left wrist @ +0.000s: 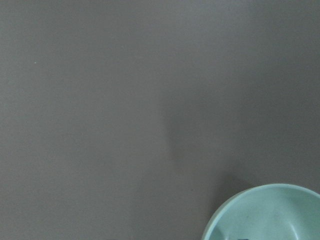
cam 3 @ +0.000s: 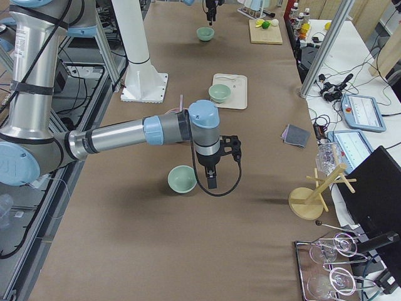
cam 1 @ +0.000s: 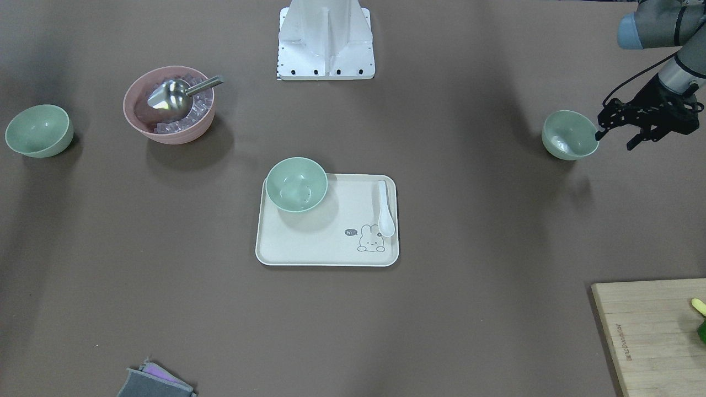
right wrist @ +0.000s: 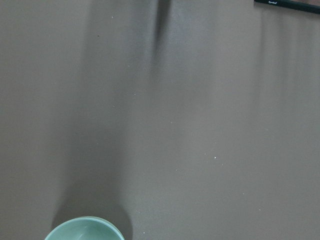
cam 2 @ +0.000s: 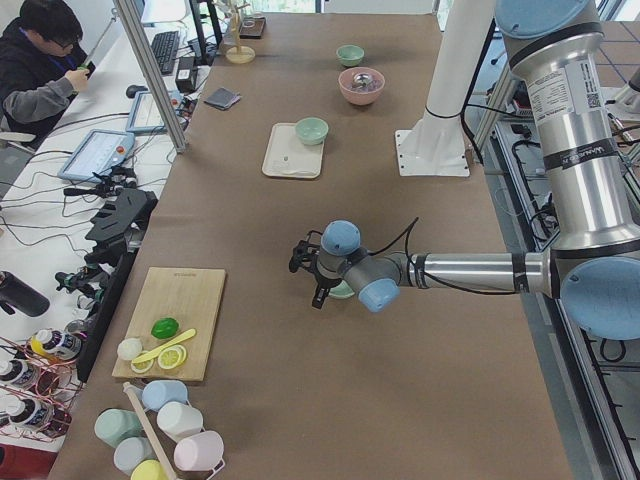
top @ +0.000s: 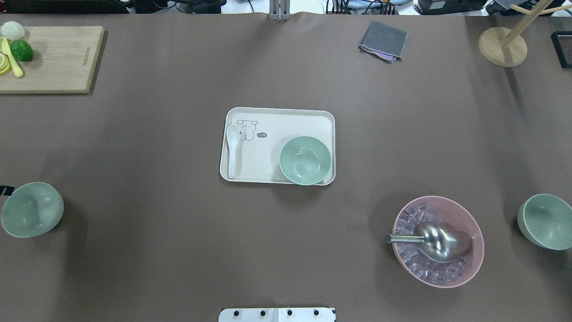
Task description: Stack green bowls together
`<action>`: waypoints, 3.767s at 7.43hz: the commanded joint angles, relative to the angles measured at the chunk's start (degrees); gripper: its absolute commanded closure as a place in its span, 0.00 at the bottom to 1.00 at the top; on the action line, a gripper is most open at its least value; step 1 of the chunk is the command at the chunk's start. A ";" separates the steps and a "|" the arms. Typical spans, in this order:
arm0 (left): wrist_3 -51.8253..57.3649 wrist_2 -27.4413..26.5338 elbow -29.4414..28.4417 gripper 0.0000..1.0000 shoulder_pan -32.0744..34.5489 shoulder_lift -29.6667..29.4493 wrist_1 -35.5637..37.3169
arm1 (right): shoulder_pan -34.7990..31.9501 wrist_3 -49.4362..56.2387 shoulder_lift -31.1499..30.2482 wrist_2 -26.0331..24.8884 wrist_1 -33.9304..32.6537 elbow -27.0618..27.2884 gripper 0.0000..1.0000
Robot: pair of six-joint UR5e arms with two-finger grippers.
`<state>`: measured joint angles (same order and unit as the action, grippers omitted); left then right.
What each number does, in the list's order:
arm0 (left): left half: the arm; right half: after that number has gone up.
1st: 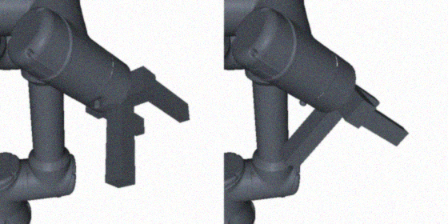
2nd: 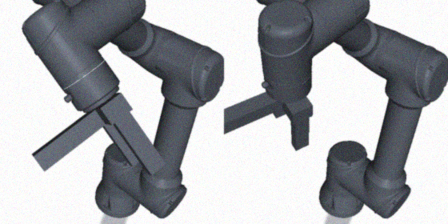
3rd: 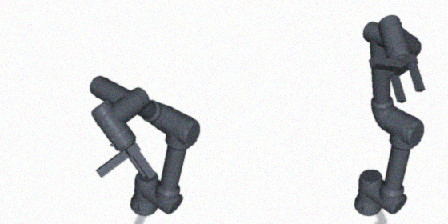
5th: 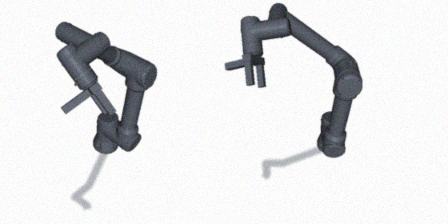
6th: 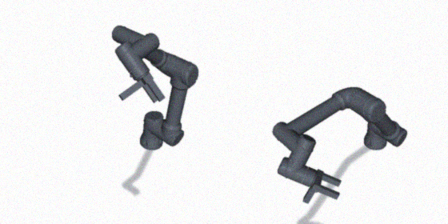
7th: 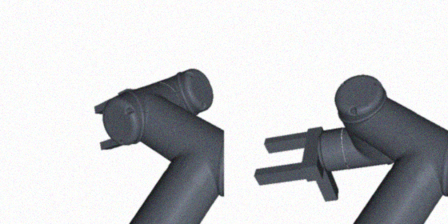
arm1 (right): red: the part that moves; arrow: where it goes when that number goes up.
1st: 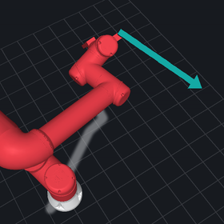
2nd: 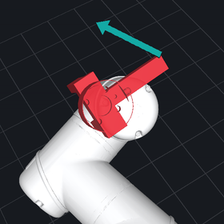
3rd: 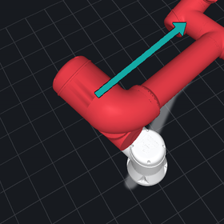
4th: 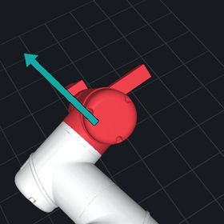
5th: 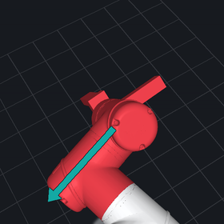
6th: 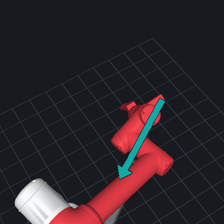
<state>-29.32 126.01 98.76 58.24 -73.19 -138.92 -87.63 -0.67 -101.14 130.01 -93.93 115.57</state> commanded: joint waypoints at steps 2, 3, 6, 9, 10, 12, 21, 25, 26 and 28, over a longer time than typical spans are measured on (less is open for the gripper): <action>0.31 -0.86 -0.06 0.37 -2.16 0.50 -0.30 | 0.00 -0.03 -0.02 -0.02 -0.03 0.00 0.00; 0.31 -0.94 -0.15 0.44 -2.78 0.59 -0.65 | 0.00 -0.03 -0.02 -0.02 -0.03 0.00 0.00; 0.31 -1.03 -0.15 0.49 -3.49 0.59 -0.65 | 0.00 -0.03 -0.02 -0.02 -0.03 0.00 0.00; 0.40 -1.03 -0.50 0.50 -3.84 0.59 -0.65 | 0.00 -0.03 -0.02 -0.02 -0.03 -0.09 0.00; 0.40 -1.03 -0.50 0.52 -4.19 0.59 -0.65 | 0.00 -0.03 -0.02 0.07 -0.03 -0.09 0.00; 0.40 -1.12 -0.50 0.67 -4.45 0.59 -0.65 | 0.00 -0.03 -0.02 -0.02 -0.03 -0.09 0.00; -0.39 3.98 10.01 1.00 -3.84 -2.21 9.22 | 0.00 0.59 -0.90 -0.46 0.06 -0.44 0.00; -8.86 3.19 13.74 1.00 -4.97 -17.21 21.75 | 0.00 -0.03 -0.98 -0.20 0.06 -0.44 0.00; -12.05 3.10 13.74 1.00 -7.85 -21.34 24.98 | 0.00 -0.03 -0.98 -0.11 -0.03 -0.44 0.00; -19.69 -3.64 14.18 1.00 -13.12 -35.90 41.70 | 0.00 -0.03 -0.81 -0.11 0.06 -0.44 0.00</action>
<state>-44.21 125.96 112.76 48.65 -100.30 -107.40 -87.63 -0.69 -102.05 129.88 -93.89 115.14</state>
